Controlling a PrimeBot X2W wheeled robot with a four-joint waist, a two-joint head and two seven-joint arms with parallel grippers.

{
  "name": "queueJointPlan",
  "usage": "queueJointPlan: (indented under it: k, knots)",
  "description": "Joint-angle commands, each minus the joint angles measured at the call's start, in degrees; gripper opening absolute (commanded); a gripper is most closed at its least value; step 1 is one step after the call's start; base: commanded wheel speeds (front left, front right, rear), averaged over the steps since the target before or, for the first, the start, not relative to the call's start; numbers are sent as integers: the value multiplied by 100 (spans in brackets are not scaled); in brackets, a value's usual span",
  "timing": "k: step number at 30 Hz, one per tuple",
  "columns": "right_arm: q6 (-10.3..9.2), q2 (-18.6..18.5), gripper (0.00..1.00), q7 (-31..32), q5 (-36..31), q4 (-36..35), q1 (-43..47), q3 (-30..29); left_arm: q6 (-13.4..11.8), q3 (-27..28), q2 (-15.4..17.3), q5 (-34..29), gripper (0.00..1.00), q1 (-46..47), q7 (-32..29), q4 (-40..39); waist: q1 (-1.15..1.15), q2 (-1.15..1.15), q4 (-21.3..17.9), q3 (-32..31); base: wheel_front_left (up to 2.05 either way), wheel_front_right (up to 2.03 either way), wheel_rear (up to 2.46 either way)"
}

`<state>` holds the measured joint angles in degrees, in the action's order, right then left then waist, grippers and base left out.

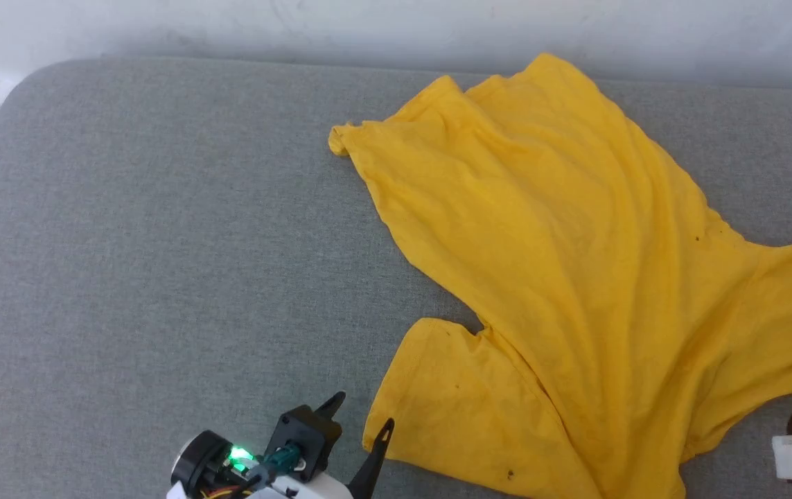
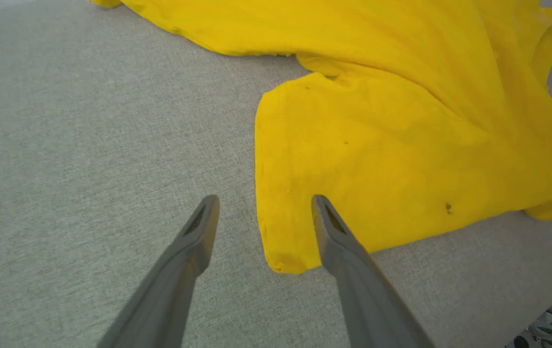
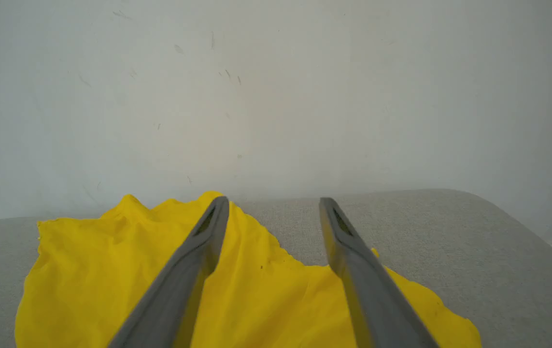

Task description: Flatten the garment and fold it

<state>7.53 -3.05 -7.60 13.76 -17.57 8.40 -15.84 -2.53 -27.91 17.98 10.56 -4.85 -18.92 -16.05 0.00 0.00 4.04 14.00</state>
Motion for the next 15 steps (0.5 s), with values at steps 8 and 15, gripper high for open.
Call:
queueJointPlan:
  k: [8, 15]
  knots:
    - [-4, 17, 100, 54, 54, 27, -134, 112, 178, -141, 9, 97, 100, 295, -434, 399, 0, 0, -80, 208, 0, 0, 0]
    - [-4, 17, 100, 122, 73, 11, -171, 98, 221, -202, -70, 173, 100, 427, -433, 793, 0, 0, -191, 333, 0, 0, 0]
